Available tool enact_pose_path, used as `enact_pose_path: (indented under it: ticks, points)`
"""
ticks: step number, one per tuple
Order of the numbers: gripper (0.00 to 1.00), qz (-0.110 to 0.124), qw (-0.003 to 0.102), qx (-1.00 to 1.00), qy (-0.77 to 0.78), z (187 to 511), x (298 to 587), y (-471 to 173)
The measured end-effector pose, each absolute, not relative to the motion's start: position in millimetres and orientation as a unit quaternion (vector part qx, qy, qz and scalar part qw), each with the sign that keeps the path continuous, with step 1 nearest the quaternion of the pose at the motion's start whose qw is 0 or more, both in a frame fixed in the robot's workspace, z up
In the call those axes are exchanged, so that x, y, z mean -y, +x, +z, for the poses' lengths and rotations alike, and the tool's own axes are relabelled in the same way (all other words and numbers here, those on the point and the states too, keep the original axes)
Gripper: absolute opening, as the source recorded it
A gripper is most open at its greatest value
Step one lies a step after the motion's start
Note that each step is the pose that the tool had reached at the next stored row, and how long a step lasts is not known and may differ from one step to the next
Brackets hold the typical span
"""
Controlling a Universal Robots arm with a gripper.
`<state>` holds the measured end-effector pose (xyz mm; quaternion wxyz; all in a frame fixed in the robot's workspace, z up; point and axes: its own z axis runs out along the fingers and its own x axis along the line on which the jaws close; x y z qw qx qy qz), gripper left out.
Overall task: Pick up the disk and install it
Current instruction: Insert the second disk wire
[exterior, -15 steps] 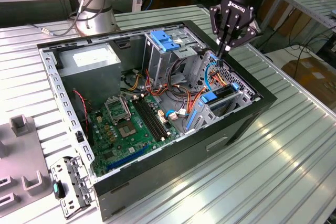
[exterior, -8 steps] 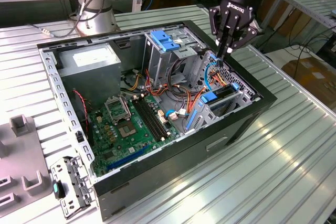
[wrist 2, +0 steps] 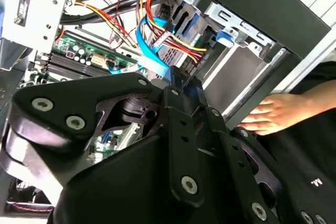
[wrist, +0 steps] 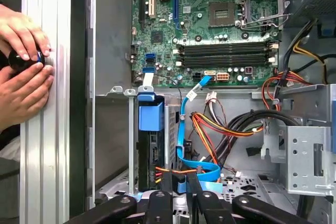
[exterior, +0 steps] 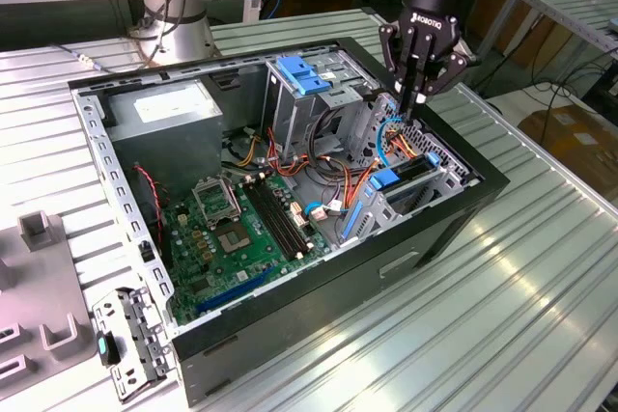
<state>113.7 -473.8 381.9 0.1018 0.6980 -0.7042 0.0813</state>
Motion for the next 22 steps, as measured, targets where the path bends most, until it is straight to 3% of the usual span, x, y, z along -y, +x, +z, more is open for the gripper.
enact_pose_path:
  ticks: [8,9,13,14,15,17,18,22]
  points:
    - [0.24,0.092,0.113,0.703,0.696,370.0,473.8,114.1]
    - [0.17,0.094,0.115,0.702,0.696,369.1,473.7,114.1]
    - [0.18,0.102,0.122,0.701,0.695,366.0,473.8,114.1]
    - [0.18,0.103,0.123,0.701,0.695,365.6,473.8,114.1]
    - [0.25,0.104,0.124,0.701,0.694,365.0,473.7,114.1]
    - [0.24,0.104,0.124,0.701,0.694,364.8,473.8,114.1]
    - [0.17,0.104,0.124,0.701,0.694,364.7,473.8,114.1]
    - [0.16,0.104,0.124,0.701,0.694,364.7,474.2,114.1]
